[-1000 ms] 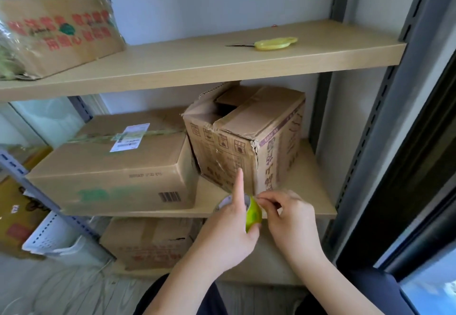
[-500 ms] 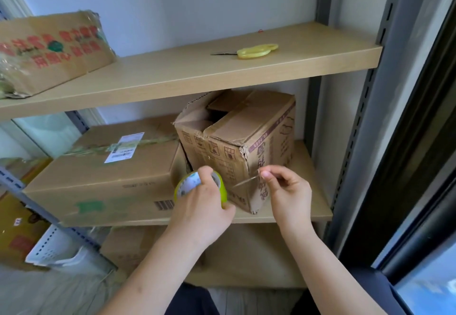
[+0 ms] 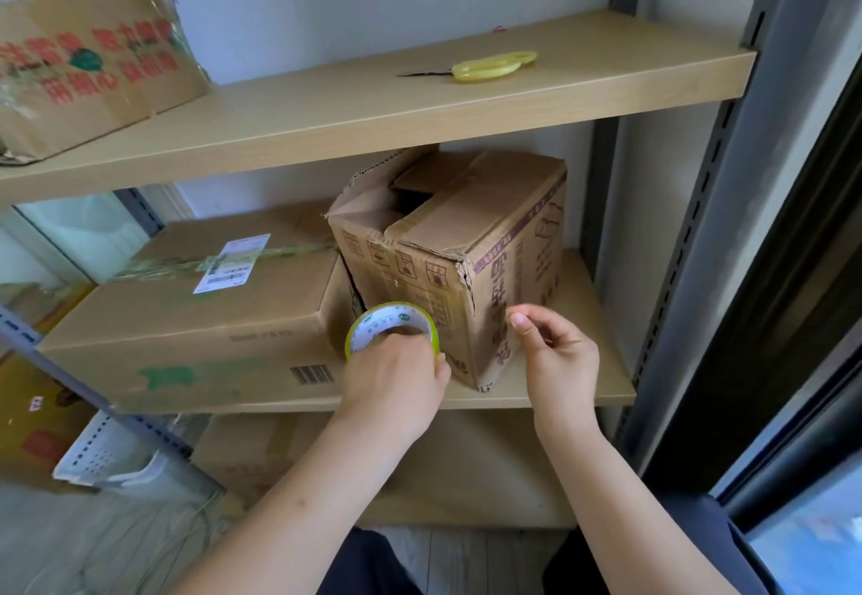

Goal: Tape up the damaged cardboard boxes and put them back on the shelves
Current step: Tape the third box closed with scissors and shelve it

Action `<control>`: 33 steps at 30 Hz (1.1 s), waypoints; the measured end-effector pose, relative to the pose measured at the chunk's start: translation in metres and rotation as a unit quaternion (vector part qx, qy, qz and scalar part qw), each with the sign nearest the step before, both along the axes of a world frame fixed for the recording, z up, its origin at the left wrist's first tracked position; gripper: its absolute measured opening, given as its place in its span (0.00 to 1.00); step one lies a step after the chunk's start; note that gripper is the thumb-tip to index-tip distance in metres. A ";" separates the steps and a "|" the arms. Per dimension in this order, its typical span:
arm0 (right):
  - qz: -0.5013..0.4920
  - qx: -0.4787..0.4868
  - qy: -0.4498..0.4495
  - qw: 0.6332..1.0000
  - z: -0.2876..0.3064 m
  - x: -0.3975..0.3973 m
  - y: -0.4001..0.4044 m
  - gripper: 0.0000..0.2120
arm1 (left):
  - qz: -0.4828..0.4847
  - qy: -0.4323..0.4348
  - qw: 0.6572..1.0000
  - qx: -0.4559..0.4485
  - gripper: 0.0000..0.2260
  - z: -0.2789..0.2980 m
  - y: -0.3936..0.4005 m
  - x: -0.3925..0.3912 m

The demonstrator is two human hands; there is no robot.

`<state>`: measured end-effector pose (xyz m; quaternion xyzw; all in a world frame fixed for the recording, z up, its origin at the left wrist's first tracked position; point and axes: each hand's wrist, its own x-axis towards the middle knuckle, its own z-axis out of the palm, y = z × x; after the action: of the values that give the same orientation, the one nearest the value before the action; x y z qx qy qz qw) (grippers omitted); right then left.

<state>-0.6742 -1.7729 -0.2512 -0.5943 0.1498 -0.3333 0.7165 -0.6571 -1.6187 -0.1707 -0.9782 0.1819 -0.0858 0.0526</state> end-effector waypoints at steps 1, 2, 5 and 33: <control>0.000 0.001 0.002 1.000 0.000 0.001 -0.001 0.10 | 0.000 0.000 1.000 0.000 0.13 0.000 -0.001 0.001; 0.000 0.000 0.002 1.000 0.000 0.003 -0.002 0.10 | 0.001 -0.001 1.000 0.001 0.13 0.000 -0.003 0.002; 0.002 0.004 0.002 1.000 -0.001 0.008 -0.002 0.11 | 0.012 -0.004 1.000 0.001 0.13 -0.003 -0.006 0.005; -0.147 -0.400 0.079 0.901 -0.002 0.026 0.008 0.18 | 0.025 -0.064 0.998 -0.010 0.14 -0.019 -0.021 0.019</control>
<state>-0.6481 -1.7645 -0.2530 -0.8263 0.1461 -0.4186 0.3472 -0.6381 -1.6393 -0.1893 -0.9755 0.1524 -0.1483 0.0567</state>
